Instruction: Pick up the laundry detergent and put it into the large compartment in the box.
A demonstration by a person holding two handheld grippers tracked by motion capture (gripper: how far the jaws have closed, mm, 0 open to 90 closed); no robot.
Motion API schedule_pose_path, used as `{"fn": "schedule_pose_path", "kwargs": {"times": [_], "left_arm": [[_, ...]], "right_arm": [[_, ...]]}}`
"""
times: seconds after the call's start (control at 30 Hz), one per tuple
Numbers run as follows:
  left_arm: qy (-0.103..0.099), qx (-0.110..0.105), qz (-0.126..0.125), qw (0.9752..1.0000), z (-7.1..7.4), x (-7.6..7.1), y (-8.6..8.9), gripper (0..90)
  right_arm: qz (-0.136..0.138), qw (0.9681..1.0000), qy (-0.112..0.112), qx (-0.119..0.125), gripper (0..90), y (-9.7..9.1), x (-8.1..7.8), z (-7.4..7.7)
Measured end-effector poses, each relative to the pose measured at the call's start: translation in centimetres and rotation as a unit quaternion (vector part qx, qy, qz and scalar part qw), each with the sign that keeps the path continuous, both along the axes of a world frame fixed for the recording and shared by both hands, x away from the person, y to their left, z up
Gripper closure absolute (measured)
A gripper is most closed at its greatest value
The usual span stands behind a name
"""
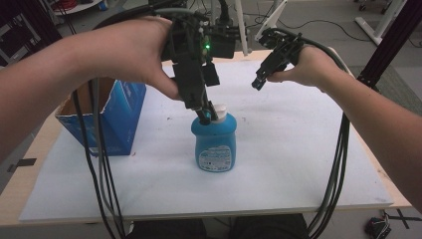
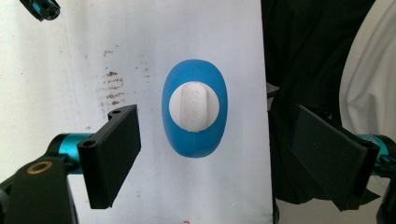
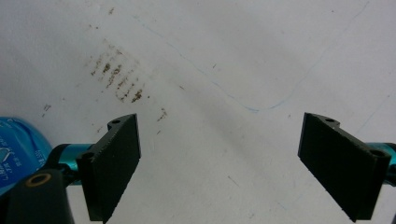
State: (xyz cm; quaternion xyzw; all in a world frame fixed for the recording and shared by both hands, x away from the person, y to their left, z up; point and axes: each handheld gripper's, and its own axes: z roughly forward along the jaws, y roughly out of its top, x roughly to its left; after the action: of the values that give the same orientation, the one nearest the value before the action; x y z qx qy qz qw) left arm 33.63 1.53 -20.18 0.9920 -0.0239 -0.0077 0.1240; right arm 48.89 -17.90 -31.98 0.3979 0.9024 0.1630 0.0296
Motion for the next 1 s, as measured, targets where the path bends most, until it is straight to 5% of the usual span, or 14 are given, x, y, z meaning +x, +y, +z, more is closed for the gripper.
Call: {"fn": "schedule_pose_path", "kwargs": {"times": [1.0], "left_arm": [[0.009,0.031,-0.001,0.9995,-5.5,0.9,-1.3,16.4]], "right_arm": [[-0.005,1.0000,-0.001,0.001,12.4,-0.3,-0.3,0.1]]}}
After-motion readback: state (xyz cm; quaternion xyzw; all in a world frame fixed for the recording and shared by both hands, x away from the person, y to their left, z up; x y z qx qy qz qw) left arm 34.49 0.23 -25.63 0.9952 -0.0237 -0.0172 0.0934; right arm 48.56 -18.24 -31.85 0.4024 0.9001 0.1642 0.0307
